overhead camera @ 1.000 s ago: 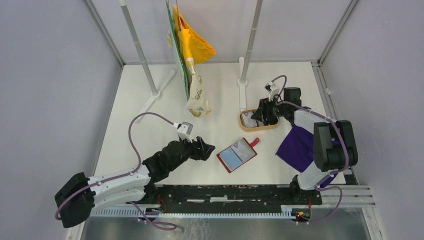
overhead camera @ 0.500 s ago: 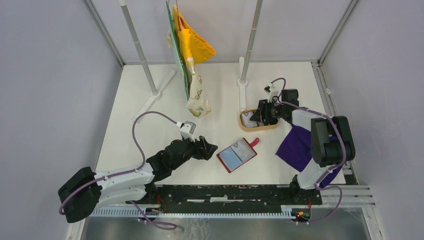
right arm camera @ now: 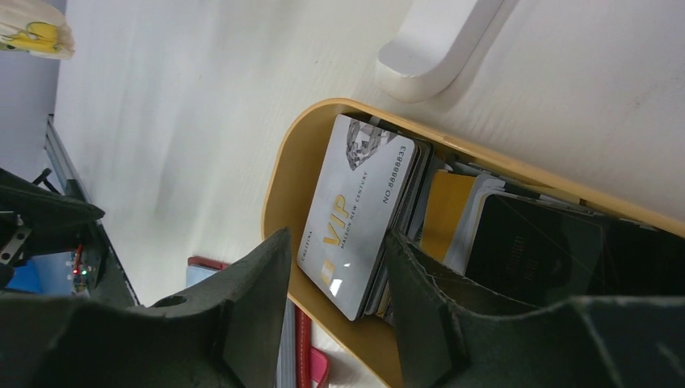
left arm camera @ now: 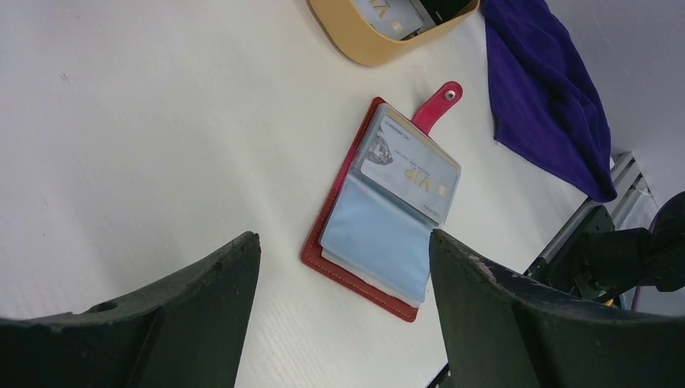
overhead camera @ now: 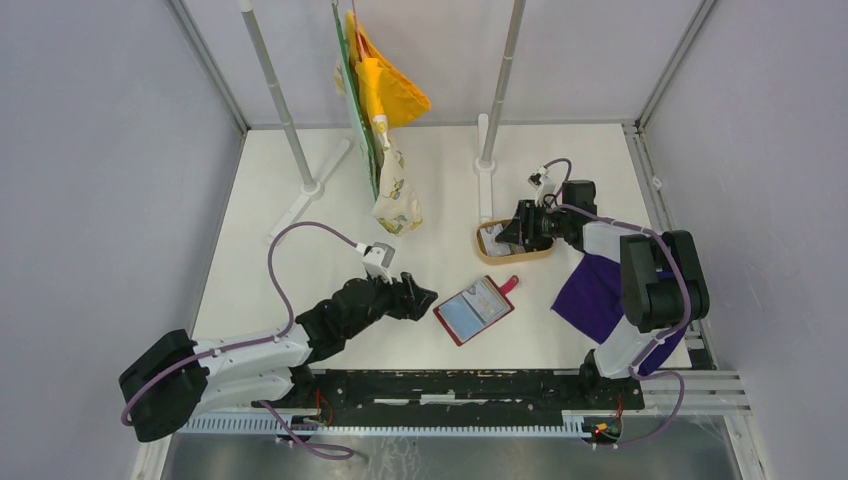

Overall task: Put the credit cards into the card holder
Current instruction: Pick up the credit card from the storage box.

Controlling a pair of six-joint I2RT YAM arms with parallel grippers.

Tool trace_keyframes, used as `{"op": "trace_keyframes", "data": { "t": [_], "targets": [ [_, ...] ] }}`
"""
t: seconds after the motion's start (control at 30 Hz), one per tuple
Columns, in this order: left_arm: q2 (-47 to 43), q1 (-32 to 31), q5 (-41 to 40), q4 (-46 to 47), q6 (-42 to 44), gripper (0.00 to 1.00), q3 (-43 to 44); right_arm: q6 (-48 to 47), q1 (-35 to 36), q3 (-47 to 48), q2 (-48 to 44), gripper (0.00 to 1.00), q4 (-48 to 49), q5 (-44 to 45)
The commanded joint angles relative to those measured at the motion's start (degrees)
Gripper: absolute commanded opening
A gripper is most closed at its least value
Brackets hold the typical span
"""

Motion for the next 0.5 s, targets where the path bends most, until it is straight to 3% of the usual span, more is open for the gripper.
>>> {"op": "trace_keyframes", "data": {
  "t": [0.0, 0.47],
  "targets": [
    [0.51, -0.07, 0.2, 3.34, 0.35, 0.82, 2.35, 4.59, 0.33, -1.05, -0.34, 0.52, 5.15, -5.83],
    [1.72, -0.04, 0.37, 3.87, 0.17, 0.81, 2.55, 11.59, 0.23, -3.46, -0.16, 0.46, 10.89, -10.04]
  ]
}}
